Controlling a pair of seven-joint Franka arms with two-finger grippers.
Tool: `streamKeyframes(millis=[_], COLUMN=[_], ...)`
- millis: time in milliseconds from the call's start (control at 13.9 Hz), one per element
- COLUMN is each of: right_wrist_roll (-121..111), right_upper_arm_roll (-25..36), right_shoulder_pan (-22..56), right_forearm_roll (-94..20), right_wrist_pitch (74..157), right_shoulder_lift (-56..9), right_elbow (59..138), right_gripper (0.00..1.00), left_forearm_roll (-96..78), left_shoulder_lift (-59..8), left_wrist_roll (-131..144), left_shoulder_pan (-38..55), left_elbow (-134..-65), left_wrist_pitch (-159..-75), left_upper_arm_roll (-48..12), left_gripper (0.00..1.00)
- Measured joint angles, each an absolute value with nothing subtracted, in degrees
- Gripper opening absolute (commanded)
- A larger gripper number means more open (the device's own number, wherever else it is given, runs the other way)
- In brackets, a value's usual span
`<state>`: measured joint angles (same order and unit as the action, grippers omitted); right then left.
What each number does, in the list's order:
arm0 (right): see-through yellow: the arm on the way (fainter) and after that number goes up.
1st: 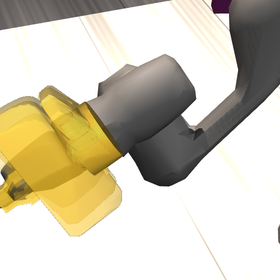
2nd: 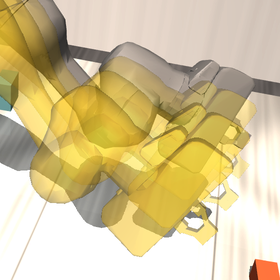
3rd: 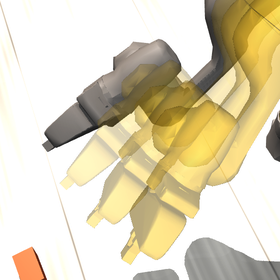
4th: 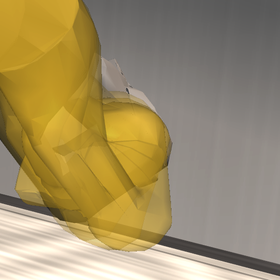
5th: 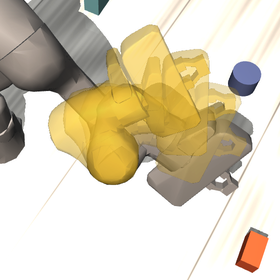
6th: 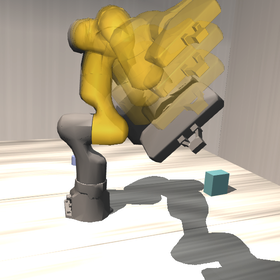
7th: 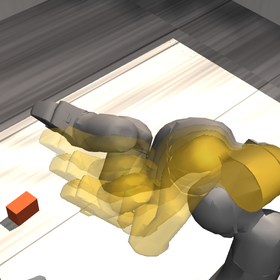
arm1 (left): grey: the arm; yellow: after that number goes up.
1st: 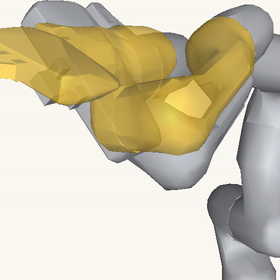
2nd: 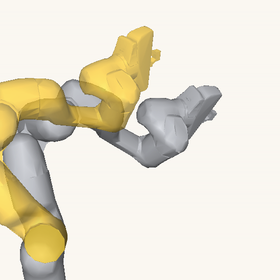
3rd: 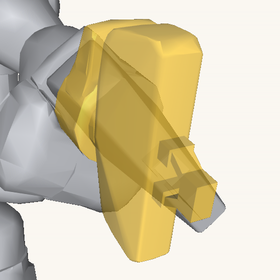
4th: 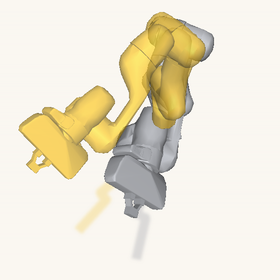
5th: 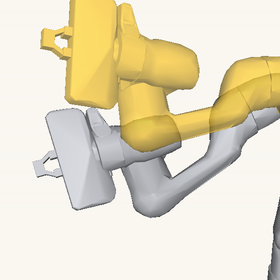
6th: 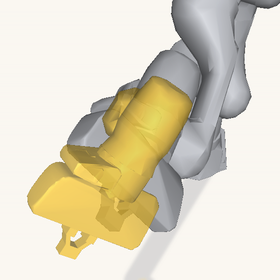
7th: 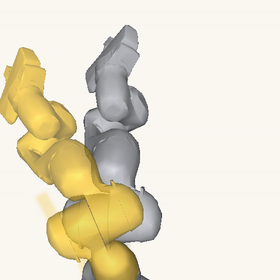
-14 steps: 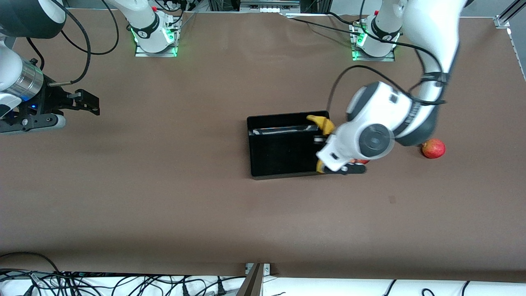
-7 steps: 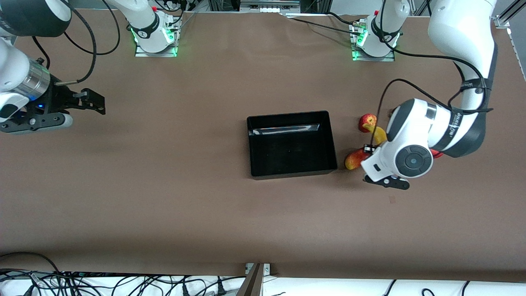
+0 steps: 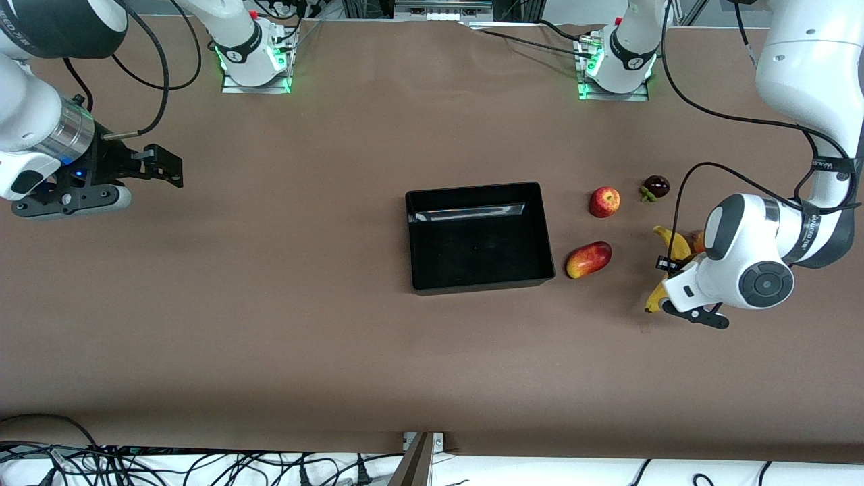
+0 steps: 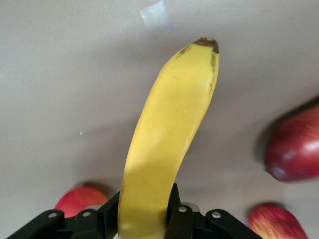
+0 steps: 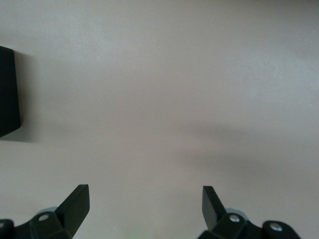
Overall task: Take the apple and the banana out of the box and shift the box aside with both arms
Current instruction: 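Carry the banana out of the box and lower it beside the mango, then release the banana and raise the left gripper while the right gripper grasps the box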
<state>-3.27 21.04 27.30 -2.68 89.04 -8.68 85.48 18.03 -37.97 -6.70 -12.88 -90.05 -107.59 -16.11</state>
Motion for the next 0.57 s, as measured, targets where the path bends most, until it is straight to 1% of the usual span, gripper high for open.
streamKeyframes(millis=[72, 144, 215, 287, 574], right_wrist_roll=[-3.26, -3.26, -3.19, -2.66, -0.12], right_upper_arm_roll=[21.01, 20.96, 20.90, 20.84, 20.60], right_shoulder_pan=[27.33, 27.49, 27.87, 28.43, 31.86], right_forearm_roll=[-2.73, -2.79, -2.85, -2.89, -3.69], right_wrist_pitch=[89.04, 89.06, 89.22, 89.52, 91.60], right_shoulder_lift=[-8.70, -8.76, -8.91, -9.21, -11.35], right_elbow=[85.48, 85.49, 85.52, 85.53, 85.75], right_gripper=[1.00, 1.00, 1.00, 1.00, 1.00], left_forearm_roll=[18.03, 18.04, 18.04, 18.04, 18.06], left_shoulder_lift=[-38.06, -38.14, -38.18, -38.19, -37.62], left_wrist_roll=[-6.79, -6.79, -6.79, -6.79, -6.79], left_shoulder_pan=[-13.43, -13.81, -14.04, -14.13, -14.24], left_elbow=[-92.60, -95.08, -97.17, -98.60, -99.29], left_wrist_pitch=[-111.22, -114.67, -117.48, -119.19, -119.88], left_upper_arm_roll=[-16.11, -16.11, -16.11, -16.12, -16.23], left_gripper=[0.13, 0.21, 0.56, 1.00, 1.00])
